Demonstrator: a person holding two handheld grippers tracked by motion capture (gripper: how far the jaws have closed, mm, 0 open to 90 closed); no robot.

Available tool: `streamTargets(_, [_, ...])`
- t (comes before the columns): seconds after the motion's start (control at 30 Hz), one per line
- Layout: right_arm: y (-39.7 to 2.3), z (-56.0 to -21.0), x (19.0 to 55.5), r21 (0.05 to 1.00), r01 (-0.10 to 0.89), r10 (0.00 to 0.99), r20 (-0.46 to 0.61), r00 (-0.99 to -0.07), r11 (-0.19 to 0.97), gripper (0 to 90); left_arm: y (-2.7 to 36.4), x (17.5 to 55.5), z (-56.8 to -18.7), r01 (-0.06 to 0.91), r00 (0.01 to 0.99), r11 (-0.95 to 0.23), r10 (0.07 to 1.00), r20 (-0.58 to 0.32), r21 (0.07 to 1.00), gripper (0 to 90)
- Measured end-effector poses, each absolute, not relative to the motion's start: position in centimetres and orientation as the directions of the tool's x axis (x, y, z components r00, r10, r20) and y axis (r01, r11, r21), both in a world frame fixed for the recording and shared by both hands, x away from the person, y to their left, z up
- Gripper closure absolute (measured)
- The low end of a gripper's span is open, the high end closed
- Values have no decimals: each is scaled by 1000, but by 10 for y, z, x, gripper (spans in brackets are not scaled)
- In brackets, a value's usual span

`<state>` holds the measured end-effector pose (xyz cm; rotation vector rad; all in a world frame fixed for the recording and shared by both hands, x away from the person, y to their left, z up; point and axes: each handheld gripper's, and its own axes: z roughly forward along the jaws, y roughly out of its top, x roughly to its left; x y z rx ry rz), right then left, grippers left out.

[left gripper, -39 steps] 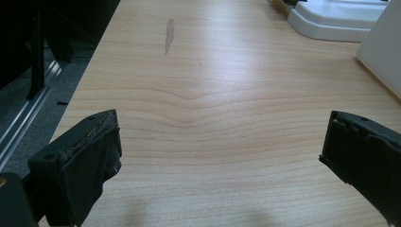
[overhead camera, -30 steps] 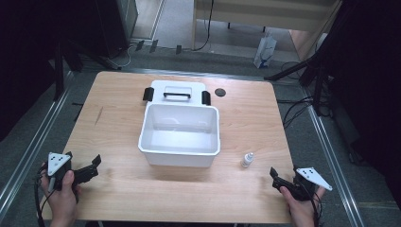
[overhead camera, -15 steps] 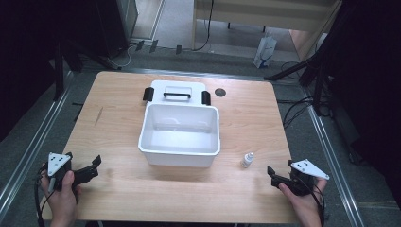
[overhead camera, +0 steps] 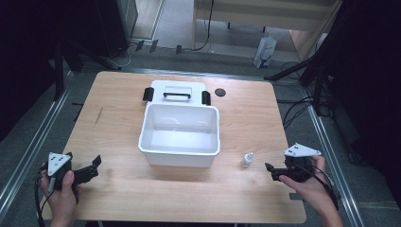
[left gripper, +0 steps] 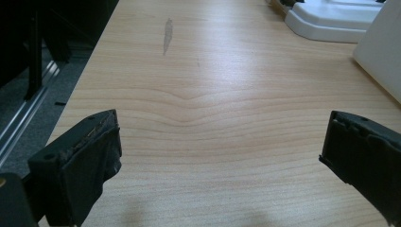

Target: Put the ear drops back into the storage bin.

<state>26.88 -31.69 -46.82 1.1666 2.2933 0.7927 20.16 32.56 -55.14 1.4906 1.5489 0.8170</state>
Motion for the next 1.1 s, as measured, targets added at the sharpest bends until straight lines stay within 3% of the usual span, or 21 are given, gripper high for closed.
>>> streamTargets(0.83, [-260,-434,314,369,529,613,-160,-774,764,281,327,202,-552,464,36,98,991,-129,881,0])
streamTargets(1.1, [-242,-424,323,241,491,533,-157,-831,837,372,327,202,-552,464,36,96,991,-127,880,0])
